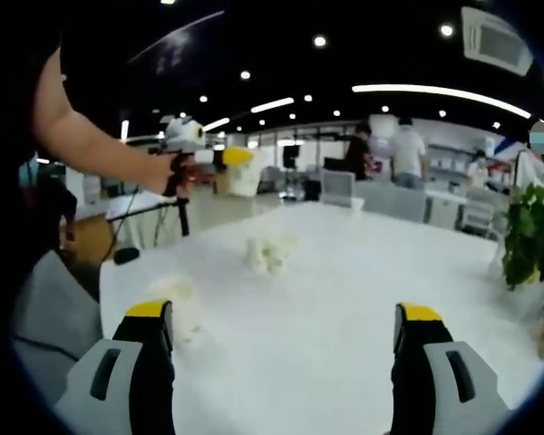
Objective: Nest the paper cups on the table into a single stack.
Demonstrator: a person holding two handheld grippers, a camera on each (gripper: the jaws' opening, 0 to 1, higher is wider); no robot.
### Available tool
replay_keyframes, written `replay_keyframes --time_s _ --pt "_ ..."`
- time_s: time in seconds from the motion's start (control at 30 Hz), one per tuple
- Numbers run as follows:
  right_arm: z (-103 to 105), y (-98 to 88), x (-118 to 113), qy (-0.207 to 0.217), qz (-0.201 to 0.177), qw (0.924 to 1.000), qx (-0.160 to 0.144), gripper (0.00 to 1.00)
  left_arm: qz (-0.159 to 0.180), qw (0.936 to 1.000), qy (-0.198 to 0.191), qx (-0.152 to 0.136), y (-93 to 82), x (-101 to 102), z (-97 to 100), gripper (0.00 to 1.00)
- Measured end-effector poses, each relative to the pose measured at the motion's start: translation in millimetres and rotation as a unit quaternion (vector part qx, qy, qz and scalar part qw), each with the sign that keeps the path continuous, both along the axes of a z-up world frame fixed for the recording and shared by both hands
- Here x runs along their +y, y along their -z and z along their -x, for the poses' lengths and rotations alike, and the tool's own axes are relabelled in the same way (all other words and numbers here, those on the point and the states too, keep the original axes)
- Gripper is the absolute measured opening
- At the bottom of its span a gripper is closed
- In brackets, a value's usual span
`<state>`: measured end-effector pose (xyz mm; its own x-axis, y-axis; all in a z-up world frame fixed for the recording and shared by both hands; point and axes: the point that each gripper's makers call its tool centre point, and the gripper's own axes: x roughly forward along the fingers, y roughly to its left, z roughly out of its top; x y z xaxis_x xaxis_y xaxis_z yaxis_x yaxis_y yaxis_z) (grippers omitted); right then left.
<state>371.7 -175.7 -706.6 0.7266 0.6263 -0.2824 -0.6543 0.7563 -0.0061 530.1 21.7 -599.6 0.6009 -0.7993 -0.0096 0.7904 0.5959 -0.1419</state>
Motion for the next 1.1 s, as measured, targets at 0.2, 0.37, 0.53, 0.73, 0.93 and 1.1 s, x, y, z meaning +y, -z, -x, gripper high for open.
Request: replay_keyframes --time_s 0.2,0.37,0.53,0.73,0.93,1.1 --pt "4.0 -0.4 0.2 -0.001 0.000 1.0000 -0.001 1.00 0.001 1.0000 0.002 -0.003 -2.3 -4.7 4.3 0.40" --pt "6.7 -0.2 -1.2 -0.001 0.002 1.0000 0.001 1.00 0.002 1.0000 0.003 -0.007 -5.0 -7.1 7.8 0.40" --pt "6.2 -3.7 -1.9 0.001 0.003 1.0000 -0.001 1.00 0.003 0.9999 0.006 -0.009 -7.5 -9.9 10.8 0.40" --pt "6.2 -5.1 -0.1 0.000 0.003 1.0000 -0.001 1.00 -0.002 0.9999 0.011 -0.010 -7.0 -11.9 13.0 0.40" --pt "7.6 -3.7 0.3 -0.002 0.002 1.0000 0.001 1.00 -0.004 0.9998 0.014 -0.013 -9.9 -14.5 18.3 0.40" --pt "9.3 -6.7 0.2 -0.002 0.003 1.0000 -0.001 1.00 -0.003 0.9997 0.016 -0.016 -10.5 -14.6 18.4 0.40"
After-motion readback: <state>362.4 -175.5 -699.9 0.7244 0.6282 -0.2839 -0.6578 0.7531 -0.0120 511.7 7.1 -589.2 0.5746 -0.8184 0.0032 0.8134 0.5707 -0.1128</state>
